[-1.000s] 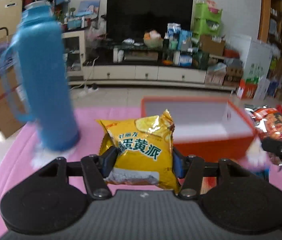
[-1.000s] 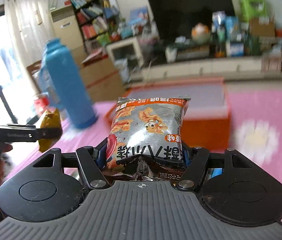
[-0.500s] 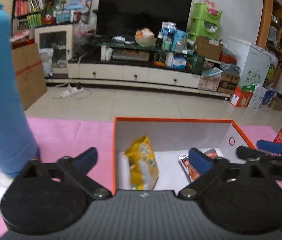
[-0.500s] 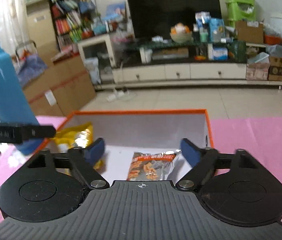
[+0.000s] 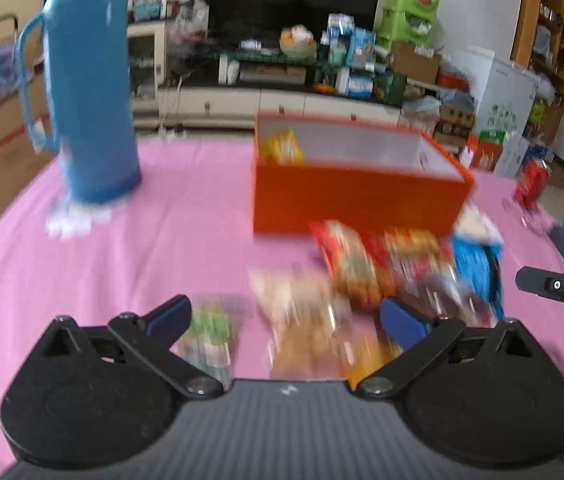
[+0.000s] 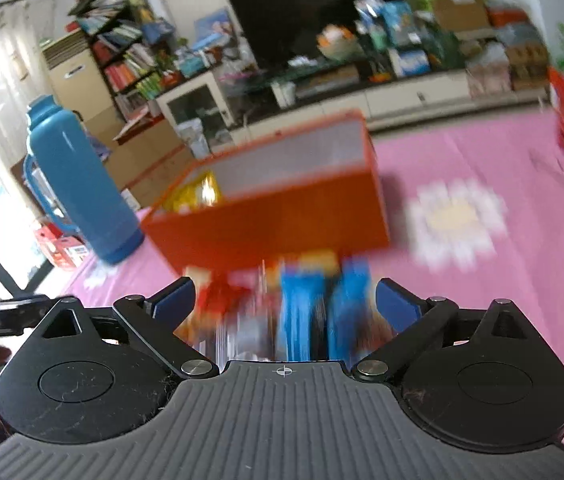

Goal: Organize snacks
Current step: 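Withdraw both tools from the box back to the snack pile, then grasp the orange bread bag with the left tool while the right approaches the navy packet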

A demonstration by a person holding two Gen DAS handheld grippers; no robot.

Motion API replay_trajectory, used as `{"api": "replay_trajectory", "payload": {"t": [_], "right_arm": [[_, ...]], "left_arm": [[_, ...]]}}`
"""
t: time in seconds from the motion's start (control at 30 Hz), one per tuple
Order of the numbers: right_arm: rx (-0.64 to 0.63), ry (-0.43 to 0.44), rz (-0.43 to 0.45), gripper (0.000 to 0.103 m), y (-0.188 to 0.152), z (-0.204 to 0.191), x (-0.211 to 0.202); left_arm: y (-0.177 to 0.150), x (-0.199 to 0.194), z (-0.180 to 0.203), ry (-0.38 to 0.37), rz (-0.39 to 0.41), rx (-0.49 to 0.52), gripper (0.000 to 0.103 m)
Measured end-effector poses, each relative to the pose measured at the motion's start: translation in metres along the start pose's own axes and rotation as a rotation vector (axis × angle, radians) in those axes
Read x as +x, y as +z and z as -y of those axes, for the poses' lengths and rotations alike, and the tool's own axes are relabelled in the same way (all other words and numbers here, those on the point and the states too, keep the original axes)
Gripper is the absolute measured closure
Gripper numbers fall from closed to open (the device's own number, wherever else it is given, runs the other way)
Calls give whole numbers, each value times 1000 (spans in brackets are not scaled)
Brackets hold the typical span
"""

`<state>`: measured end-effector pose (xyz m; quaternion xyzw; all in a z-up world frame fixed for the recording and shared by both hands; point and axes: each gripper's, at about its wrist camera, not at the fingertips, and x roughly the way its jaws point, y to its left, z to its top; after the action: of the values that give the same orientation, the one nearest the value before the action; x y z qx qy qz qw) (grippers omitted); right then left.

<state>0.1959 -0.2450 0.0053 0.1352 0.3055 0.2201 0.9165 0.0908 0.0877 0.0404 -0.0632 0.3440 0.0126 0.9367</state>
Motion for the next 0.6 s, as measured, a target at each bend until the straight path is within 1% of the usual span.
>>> {"api": "replay_trajectory", "payload": {"t": [0.1,0.2,0.27,0.33,0.43,0.5,0.6], "right_arm": [[83,-10,-26,18,-41,14,-26],[135,-1,-74,18,-76,21,-44],[125,5,-106,18,-93,15,-48],[76,14,-124,18,-106,3,-50],[-44,34,-133,18,-109,-26,-45],[-118,20,-152,19,-113,-42,-38],[-145,16,-185,26,-112,-50,-27]], "left_arm": [[-38,-11,10,-5,-49,-9,4],[-60,-13,25,15,-71,36,4],[-58,-12,33,20,-67,79,4],[-50,-10,41,16,-53,117,4],[-34,-1,50,1,-37,175,3],[-31,6,55,-11,-52,212,3],[-28,17,59,-16,-76,240,6]]}}
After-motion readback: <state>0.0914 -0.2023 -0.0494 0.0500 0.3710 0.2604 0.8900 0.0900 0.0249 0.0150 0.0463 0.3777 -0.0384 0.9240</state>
